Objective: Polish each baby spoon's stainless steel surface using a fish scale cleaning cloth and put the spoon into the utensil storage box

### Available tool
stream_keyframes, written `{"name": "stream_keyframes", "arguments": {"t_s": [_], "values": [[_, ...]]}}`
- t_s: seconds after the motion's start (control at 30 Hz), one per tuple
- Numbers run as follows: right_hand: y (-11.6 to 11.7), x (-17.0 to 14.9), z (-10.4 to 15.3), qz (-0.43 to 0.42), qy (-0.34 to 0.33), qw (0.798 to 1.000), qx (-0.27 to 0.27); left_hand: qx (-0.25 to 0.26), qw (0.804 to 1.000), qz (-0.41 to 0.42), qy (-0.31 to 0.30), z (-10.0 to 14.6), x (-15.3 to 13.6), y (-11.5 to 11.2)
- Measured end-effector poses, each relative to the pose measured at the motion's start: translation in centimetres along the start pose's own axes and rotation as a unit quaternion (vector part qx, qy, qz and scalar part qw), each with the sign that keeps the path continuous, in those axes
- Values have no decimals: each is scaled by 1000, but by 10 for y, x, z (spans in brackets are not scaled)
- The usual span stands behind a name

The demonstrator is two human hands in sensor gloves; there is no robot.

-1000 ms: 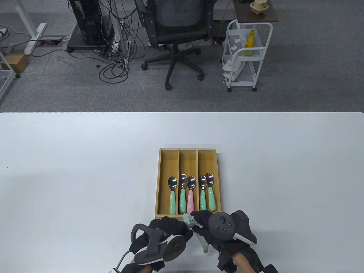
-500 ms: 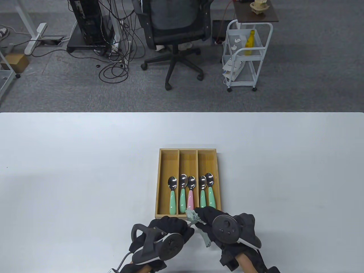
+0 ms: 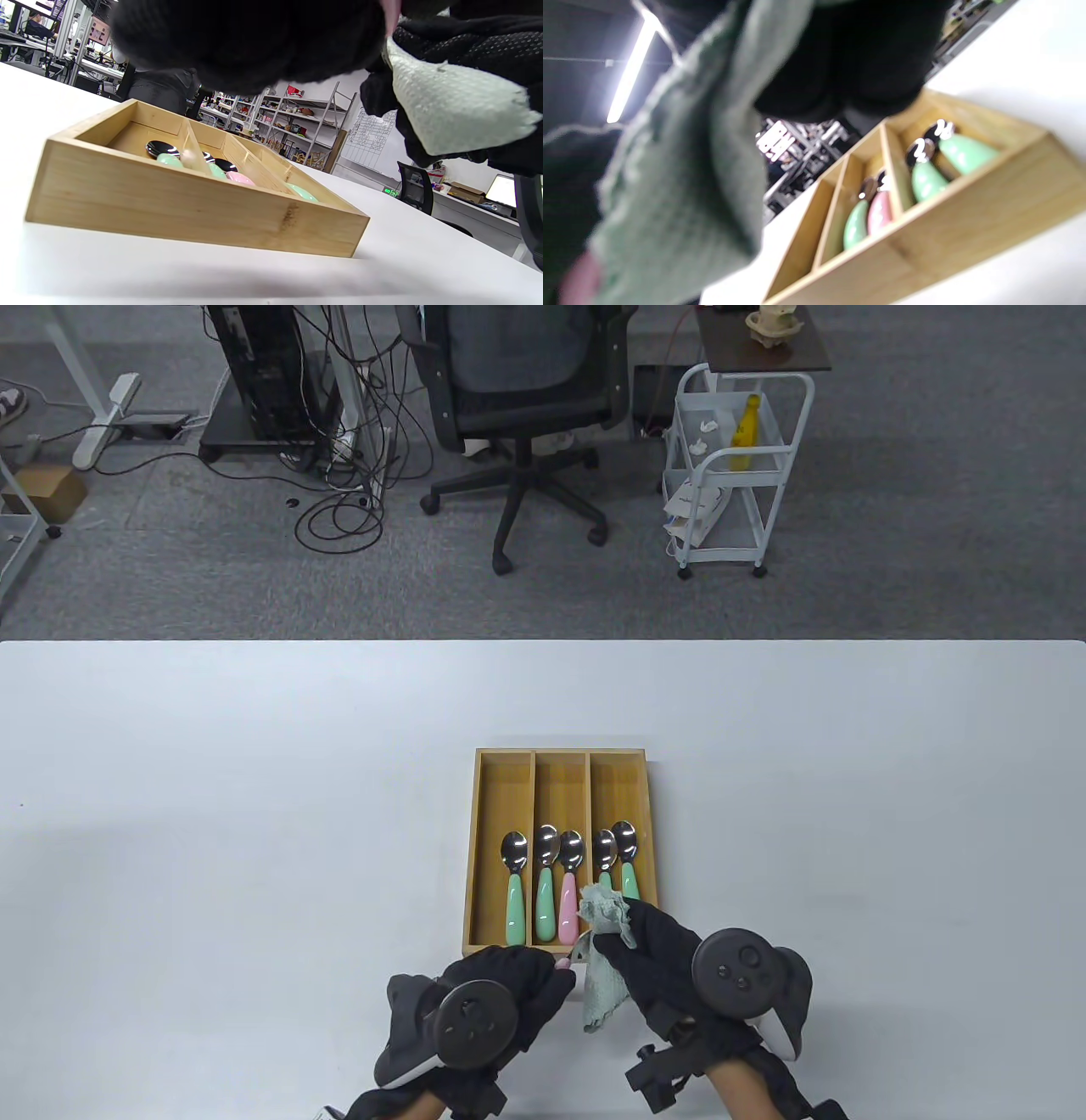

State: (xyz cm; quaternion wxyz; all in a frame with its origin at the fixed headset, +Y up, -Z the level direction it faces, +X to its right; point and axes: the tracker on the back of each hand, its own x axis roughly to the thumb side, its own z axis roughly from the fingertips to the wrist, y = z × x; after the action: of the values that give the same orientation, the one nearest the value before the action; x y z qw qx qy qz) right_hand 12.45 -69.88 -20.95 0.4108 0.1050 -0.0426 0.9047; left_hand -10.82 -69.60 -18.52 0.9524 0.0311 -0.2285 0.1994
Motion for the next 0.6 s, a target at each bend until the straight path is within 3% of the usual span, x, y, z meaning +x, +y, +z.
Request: {"name": "stream_keyframes", "arguments": {"t_s": [0.27,0.6], "values": [[-4,-1,0,36,12,999,-12,24,990,-140,-13,1,9,-2],[-4,-1,0,27,25,999,-12,54,976,-210,-33,5,19,-4]]}}
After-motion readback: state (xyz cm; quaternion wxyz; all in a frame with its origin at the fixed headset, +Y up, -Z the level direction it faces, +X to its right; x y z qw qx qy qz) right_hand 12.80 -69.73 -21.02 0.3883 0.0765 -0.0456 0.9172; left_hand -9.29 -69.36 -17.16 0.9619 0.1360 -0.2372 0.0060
